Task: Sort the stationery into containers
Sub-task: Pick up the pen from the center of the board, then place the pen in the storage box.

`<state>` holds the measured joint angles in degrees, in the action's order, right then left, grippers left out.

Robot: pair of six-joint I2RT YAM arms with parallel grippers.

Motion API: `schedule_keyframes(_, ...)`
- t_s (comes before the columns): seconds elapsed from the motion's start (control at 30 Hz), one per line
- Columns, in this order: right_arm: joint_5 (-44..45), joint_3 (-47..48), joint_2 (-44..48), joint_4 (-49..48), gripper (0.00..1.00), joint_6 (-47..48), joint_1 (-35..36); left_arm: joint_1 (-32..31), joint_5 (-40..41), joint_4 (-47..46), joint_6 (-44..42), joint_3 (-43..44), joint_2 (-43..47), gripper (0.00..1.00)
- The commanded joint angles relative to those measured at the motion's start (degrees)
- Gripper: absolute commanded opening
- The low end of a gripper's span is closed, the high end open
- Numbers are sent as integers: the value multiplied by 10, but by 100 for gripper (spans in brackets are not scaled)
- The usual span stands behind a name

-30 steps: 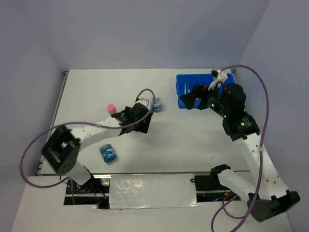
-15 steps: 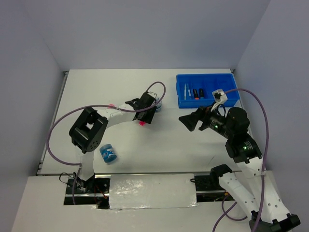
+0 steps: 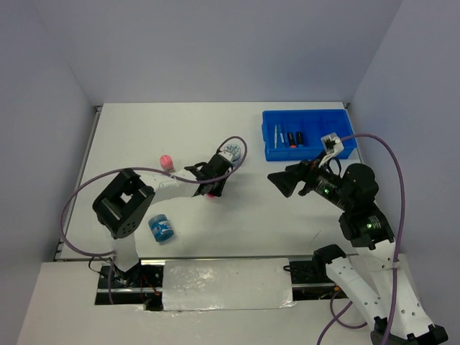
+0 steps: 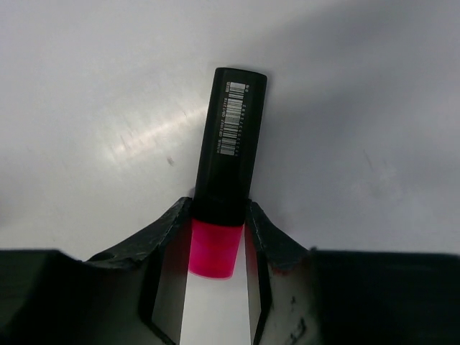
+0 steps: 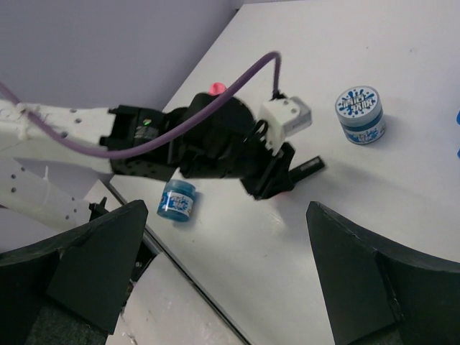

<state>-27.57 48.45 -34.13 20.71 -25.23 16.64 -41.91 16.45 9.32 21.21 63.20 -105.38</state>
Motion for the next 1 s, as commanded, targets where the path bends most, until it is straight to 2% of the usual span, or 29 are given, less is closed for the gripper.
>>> schedule_keyframes(0.0, 17, -20, 6, -37, 100, -26, 4, -30, 5, 33, 50, -52, 80, 9)
schedule_keyframes(0.07, 40, -38, -1, -42, 100, -39, 4, -47, -4, 28, 66, -77, 155, 6)
schedule_keyframes(0.13, 74, -64, -3, -64, 100, -107, 5, -67, -40, -16, 82, -110, 245, 6)
schedule_keyframes(0.17, 82, -80, -1, -64, 100, -107, 5, -75, -58, -41, 82, -123, 273, 6)
schedule_keyframes(0.2, 89, -98, 5, -100, 100, -151, 5, -91, -73, -69, 88, -153, 302, 6)
schedule_keyframes(0.27, 113, -139, 21, -141, 99, -205, 13, -120, -93, -190, 98, -192, 373, 6)
schedule_keyframes(0.3, 124, -149, 21, -150, 98, -219, 20, -128, -94, -191, 101, -207, 394, 7)
schedule_keyframes(0.37, 165, -159, 15, -160, 94, -244, 43, -147, -101, -271, 103, -230, 435, 7)
schedule_keyframes(0.5, 253, -139, -32, -155, 89, -251, 143, -156, -96, -315, 100, -238, 445, 5)
schedule_keyframes(0.6, 272, -133, -63, -173, 83, -252, 177, -161, -97, -323, 100, -228, 435, 5)
schedule_keyframes(0.73, 296, -144, -70, -204, 81, -268, 204, -164, -88, -312, 99, -207, 417, 4)
schedule_keyframes(0.87, 358, -157, -48, -204, 81, -282, 229, -166, -88, -310, 97, -200, 415, 5)
schedule_keyframes(0.97, 348, -159, -53, -233, 80, -272, 230, -167, -87, -308, 96, -196, 415, 6)
